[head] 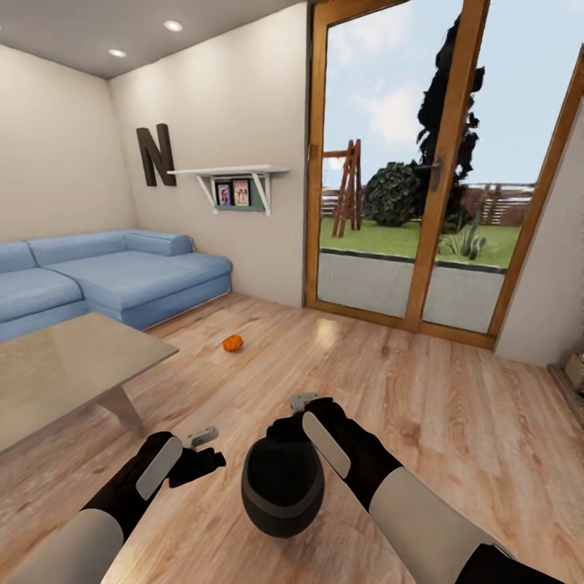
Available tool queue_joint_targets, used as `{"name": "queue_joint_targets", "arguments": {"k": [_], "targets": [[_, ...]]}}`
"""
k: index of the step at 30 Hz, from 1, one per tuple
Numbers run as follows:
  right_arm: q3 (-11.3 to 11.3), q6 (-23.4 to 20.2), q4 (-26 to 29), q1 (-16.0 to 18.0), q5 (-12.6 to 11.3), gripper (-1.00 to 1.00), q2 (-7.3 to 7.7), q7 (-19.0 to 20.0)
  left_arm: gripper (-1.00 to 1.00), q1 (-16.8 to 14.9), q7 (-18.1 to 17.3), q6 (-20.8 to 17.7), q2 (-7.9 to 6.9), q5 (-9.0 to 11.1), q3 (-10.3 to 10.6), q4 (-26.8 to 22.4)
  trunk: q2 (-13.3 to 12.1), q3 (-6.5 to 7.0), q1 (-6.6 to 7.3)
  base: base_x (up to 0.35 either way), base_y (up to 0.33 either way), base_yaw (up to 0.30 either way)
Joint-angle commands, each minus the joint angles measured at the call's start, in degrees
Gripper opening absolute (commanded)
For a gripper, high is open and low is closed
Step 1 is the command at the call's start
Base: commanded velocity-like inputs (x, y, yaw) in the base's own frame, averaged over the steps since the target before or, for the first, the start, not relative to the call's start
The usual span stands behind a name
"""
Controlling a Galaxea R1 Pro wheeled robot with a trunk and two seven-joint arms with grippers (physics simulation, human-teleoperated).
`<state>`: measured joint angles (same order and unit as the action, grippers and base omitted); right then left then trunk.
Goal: Place each of the two pumpkins and all three candles from the living room inside a cabinet in the living room (use any cabinet), then make sure every cabinet is closed, and position the cauldron so it is next to a table in the living room.
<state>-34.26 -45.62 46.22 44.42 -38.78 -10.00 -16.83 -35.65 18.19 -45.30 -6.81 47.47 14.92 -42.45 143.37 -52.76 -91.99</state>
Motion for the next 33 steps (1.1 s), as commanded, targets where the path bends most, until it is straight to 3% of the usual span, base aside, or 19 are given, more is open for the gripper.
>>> {"name": "queue_joint_targets", "arguments": {"k": [1, 28, 31, 33], "targets": [[-0.1, -0.1, 0.1, 0.1, -0.6, 1.0, 0.0, -0.6, 1.0, 0.0, 0.5, 0.0, -0.08, 0.6, 0.3, -0.1, 0.0, -0.05, 0.01, 0.0, -0.021, -0.031], [0.5, -1.8, -0.2, 0.1, -0.5, 1.0, 0.0, -0.9, 1.0, 0.0, 0.6, 0.0, -0.12, 0.5, 0.3, -0.1, 0.0, -0.03, 0.01, 0.0, -0.007, -0.002], [0.6, -2.0, -0.5, 0.1, -0.5, 1.0, 0.0, -2.5, 1.0, 0.0, 0.6, 0.0, -0.13, 0.5, 0.3, -0.1, 0.0, -0.03, 0.01, 0.0, -0.169, 0.0], [0.7, -2.7, -0.6, 0.1, -0.6, 1.0, 0.0, -6.2, 1.0, 0.0, 0.6, 0.0, -0.13, 0.5, 0.3, -0.1, 0.0, -0.03, 0.01, 0.0, -0.161, 0.0]]}}
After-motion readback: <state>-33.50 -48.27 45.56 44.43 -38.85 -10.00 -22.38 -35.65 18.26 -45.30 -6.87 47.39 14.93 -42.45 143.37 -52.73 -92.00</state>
